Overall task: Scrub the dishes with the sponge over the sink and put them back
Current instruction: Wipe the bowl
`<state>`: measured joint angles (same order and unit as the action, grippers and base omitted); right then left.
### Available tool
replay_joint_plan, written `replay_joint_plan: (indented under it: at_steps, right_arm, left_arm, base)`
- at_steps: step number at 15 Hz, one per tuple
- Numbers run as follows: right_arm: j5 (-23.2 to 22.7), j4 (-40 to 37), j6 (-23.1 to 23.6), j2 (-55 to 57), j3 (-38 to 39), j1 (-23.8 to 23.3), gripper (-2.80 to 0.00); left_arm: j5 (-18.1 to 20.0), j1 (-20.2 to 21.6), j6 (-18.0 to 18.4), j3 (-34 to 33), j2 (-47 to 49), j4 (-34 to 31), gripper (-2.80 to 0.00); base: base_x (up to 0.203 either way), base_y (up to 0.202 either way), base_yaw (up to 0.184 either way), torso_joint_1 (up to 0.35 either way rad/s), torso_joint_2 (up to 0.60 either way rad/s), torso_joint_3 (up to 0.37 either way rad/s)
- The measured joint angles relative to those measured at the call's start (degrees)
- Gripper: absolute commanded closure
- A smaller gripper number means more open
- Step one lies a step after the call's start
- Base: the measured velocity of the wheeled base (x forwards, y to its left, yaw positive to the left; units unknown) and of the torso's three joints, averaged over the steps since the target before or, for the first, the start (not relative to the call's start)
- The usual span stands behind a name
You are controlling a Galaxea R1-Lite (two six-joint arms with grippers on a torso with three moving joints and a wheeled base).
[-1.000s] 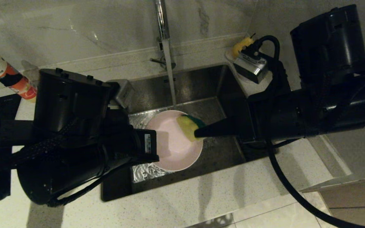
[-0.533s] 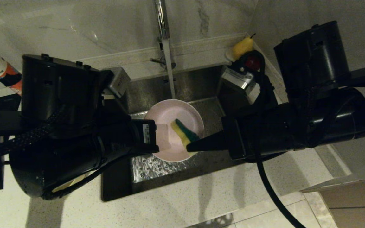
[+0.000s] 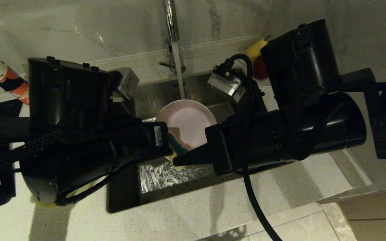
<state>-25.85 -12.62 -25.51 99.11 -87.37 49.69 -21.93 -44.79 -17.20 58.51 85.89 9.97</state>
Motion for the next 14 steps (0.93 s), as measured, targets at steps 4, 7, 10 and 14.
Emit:
replay_joint_plan:
  at_steps: [4, 7, 10, 14]
  right_arm:
    - [0.0, 0.0, 0.0, 0.5, -2.3, -3.3, 0.0]
    - [-0.1, 0.0, 0.1, 0.2, -3.7, -6.2, 0.0]
    - [-0.1, -0.1, 0.2, -0.8, -4.1, -7.3, 0.0]
    - [-0.1, -1.2, 0.4, -2.9, -2.8, -7.9, 0.0]
  left_arm:
    - [0.0, 0.0, 0.0, -0.7, -0.1, 0.1, 0.0]
    - [0.0, 0.0, 0.0, -2.3, -0.5, 0.1, 0.0]
    - [0.0, 0.0, -0.1, -3.3, -0.9, 0.1, 0.0]
    - [-0.1, 0.9, -0.1, -3.7, -1.2, 0.3, 0.0]
  base:
    - [0.0, 0.0, 0.0, 0.0, 0.0, 0.0]
    - [0.0, 0.0, 0.0, 0.0, 0.0, 0.0]
    - [0.0, 0.0, 0.0, 0.0, 0.0, 0.0]
    - [0.0, 0.0, 0.0, 0.0, 0.0, 0.0]
